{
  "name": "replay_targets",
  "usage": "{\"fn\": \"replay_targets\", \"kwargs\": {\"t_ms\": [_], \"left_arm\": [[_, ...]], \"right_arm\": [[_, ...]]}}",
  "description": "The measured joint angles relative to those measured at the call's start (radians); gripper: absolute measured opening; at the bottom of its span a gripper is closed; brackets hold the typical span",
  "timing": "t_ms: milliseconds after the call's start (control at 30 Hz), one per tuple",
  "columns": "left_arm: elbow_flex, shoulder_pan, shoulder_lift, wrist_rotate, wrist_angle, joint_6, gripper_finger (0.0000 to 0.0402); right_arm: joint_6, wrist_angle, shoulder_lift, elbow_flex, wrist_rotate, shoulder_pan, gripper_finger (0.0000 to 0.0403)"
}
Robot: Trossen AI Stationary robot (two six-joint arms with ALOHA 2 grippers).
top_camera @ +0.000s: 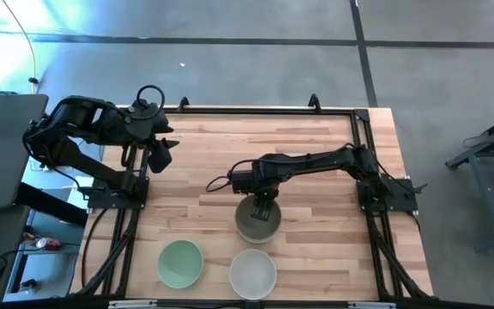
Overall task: Nest bowls inside each other
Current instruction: Stack the blue bowl on top of the gray bowl
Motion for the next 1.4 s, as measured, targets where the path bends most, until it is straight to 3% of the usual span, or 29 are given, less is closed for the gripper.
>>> {"fn": "replay_targets", "kwargs": {"t_ms": [300, 533, 767, 1033, 1400], "left_arm": [[0.0, 0.0, 0.0, 0.022, -0.002, -0.022, 0.0184], [-0.111, -0.027, -0.001, 0.281, -0.006, -0.034, 0.0184], [-0.327, -0.166, 0.006, 0.425, 0.003, -0.096, 0.0184], [-0.493, -0.3, 0.007, 0.439, 0.164, -0.191, 0.0184], [-0.591, -0.436, 0.059, 0.381, 0.317, -0.228, 0.0184]], "right_arm": [[0.018, -0.021, -0.066, 0.0, 0.03, -0.012, 0.0198], [0.024, 0.008, -0.192, 0.001, 0.037, -0.017, 0.0197], [0.006, 0.084, -0.364, 0.001, 0.074, 0.005, 0.0197], [-0.005, 0.162, -0.514, 0.001, 0.144, 0.036, 0.0197], [-0.074, 0.266, -0.612, 0.001, 0.169, 0.106, 0.0197]]}}
